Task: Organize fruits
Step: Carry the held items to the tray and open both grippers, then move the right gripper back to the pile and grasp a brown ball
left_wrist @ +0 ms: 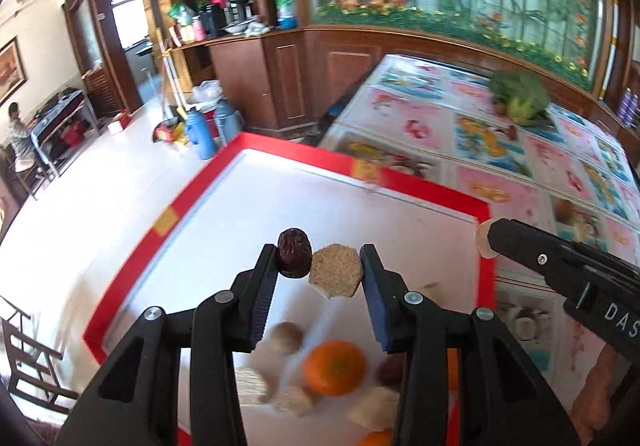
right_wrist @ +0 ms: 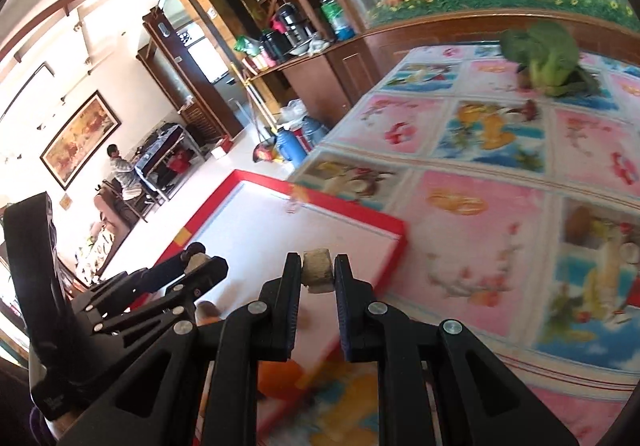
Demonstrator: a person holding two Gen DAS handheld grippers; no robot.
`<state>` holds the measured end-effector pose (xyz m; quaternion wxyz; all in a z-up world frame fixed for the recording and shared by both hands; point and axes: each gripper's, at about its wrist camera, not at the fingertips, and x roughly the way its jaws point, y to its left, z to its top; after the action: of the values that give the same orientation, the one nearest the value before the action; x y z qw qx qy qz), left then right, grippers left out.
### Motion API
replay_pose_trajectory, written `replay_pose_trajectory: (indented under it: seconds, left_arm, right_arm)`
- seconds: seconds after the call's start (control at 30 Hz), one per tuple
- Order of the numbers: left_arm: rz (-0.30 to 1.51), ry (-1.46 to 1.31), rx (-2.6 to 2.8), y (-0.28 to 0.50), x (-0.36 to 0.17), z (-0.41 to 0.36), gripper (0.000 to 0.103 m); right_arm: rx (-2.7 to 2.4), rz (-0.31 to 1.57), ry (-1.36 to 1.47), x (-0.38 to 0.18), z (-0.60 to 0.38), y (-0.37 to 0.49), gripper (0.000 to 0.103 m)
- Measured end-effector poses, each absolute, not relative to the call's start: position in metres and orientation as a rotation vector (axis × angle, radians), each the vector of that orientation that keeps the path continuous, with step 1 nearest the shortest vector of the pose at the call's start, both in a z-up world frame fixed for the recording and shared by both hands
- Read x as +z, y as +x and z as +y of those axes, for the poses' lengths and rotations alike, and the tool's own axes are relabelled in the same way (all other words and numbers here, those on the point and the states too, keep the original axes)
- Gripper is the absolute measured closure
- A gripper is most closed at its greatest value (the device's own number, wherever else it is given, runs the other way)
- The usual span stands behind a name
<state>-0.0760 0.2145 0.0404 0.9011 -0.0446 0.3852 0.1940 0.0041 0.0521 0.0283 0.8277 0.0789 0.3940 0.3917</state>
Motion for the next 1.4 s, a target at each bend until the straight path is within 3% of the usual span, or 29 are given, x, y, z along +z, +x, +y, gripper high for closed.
replay_pose_trajectory:
  seconds: [0.5,0.63,0.7,0.9,1.03,1.4]
  left_arm:
    - [0.908,-0.178,0.582,-0.073,0.003,0.287,0.058]
    - [0.915,-0.148,0.618,-0.072,0.006,0.282,0.033]
    - [0.897,-0.140,0.640,-0.075,0.011,0.280,0.026]
    - [0.844,-0.157,0.597,-0.074,0.028,0.261,0.024]
    - [0.804,-0.147,0.555,-0.071,0.042,0.240,0.014]
    - [0.807,-0.078,0.427,-0.066,0.046,0.196,0.014]
  right_arm:
    - [0.757,0.927,-0.044,-0.009,0.136,0.006,0.088]
    - [0.773,0.938,-0.049,-0.008,0.133,0.005,0.082]
    - [0.775,0.921,-0.047,-0.003,0.126,0.004,0.070]
    - [0.766,0.842,-0.010,0.019,0.096,0.010,0.063]
    - [0.712,0.829,0.035,0.028,0.058,0.028,0.062]
    - [0.534,0.865,0.334,0.037,-0.083,0.082,0.062]
